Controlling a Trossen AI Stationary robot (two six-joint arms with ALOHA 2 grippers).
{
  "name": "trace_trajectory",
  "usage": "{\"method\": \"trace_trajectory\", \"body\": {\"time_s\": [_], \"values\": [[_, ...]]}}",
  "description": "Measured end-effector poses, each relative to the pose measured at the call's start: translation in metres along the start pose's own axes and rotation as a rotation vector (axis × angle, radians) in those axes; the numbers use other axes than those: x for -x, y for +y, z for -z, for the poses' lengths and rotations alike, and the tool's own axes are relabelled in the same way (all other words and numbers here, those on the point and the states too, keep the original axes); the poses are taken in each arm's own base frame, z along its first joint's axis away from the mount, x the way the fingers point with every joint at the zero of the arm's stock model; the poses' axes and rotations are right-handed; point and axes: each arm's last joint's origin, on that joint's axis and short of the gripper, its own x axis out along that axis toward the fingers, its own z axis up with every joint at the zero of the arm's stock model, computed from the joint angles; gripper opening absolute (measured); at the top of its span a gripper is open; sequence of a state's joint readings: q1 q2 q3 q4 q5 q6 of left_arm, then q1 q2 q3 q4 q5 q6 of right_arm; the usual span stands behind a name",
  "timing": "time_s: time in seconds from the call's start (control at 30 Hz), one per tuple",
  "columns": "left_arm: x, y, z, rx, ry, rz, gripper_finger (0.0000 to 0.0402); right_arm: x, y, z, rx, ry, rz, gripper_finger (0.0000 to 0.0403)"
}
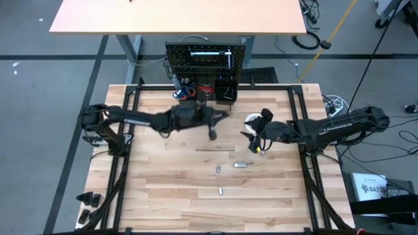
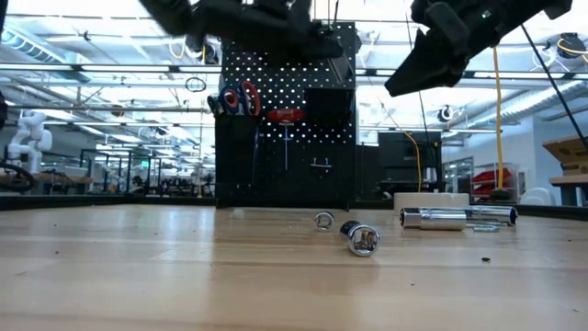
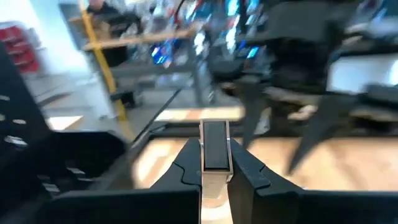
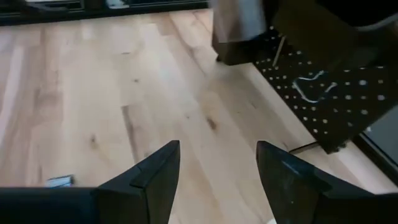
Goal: Hang tools onto peg board
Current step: Put the black rectangular tool into the right black bin on the peg board
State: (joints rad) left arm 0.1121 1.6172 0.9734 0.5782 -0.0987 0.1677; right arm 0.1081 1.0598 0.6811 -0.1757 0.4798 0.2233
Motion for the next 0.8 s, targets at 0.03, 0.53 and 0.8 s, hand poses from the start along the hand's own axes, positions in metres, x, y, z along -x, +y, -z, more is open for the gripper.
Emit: {"method": "trace_trajectory", "body": {"time_s": [0.03,0.53,0.8], "values": [[-0.004,0.005,-0.007,-0.026,0.037,-0.018,0.0027,0.000,-0.001,0.000,-0.002,0.002,0.001,0.0203],[-0.016,0.038,-0.052,-0.321,0.162,-0.198,0.0027,-0.007,-0.003,0.011,0.023,0.110,0.027,0.0203],[-0.037,0.035,-0.025,-0.561,0.264,-0.312,0.0027,-0.008,-0.002,0.010,0.015,0.095,0.032,0.0203]]}}
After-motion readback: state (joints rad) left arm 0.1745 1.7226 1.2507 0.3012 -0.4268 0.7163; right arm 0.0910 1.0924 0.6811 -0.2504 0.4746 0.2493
